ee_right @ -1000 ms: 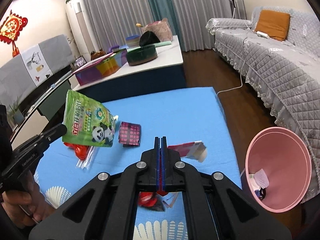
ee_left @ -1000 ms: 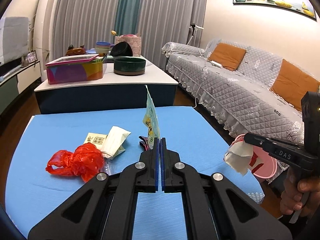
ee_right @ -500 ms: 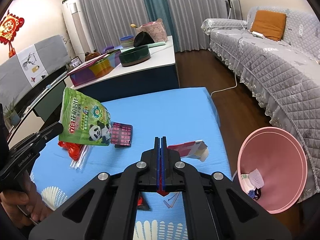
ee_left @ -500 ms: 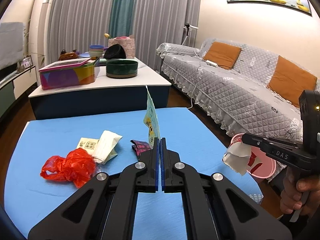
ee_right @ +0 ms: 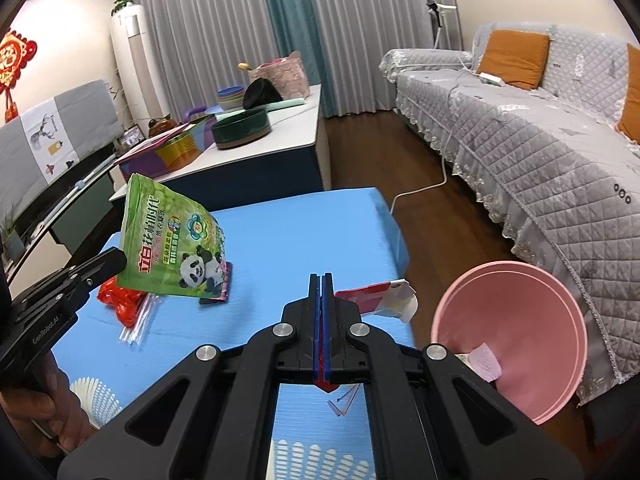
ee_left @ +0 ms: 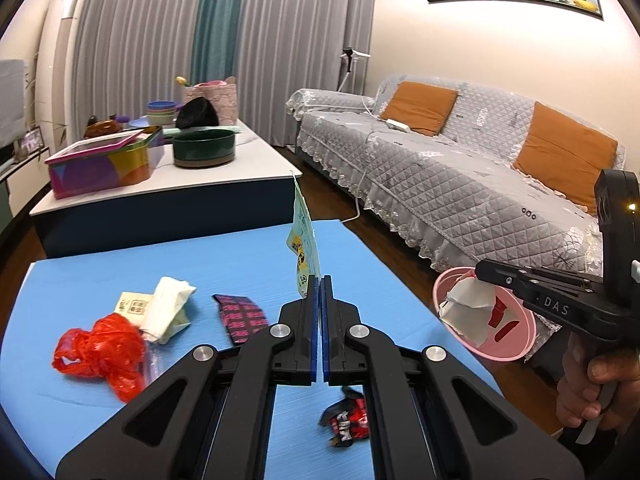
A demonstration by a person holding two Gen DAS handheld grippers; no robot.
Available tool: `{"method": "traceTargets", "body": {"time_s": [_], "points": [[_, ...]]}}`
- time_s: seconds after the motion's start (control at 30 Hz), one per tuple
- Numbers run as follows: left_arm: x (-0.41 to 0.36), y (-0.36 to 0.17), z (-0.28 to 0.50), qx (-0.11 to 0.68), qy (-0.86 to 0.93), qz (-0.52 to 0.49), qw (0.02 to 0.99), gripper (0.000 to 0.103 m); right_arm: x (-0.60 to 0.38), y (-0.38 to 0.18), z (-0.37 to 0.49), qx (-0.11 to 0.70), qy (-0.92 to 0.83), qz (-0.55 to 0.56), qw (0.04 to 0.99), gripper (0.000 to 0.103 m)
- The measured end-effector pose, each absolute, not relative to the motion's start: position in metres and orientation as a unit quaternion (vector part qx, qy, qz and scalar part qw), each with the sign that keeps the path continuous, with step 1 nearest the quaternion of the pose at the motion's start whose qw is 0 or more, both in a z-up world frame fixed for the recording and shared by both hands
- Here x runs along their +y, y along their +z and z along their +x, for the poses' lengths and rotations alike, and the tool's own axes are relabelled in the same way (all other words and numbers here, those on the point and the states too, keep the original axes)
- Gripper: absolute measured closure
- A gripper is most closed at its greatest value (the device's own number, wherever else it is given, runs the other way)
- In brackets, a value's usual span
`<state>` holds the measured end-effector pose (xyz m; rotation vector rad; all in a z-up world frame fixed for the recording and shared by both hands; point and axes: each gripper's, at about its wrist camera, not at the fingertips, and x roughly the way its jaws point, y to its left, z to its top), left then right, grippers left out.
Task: Collect trash
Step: 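Carry the green pouch and red-white box over the pink bin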
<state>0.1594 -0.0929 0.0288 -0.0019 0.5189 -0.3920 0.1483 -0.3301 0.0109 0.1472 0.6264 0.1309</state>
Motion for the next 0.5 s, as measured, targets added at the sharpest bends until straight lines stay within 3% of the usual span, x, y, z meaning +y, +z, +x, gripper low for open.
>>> {"method": "traceTargets", "body": {"time_s": [0.5], "points": [[-0.142,0.025,0.162,0.255,-0.233,0.014,0.939,0.102,-0.370,0.014,0.138,0.291,0.009,0.063,0.955,0.102]]}}
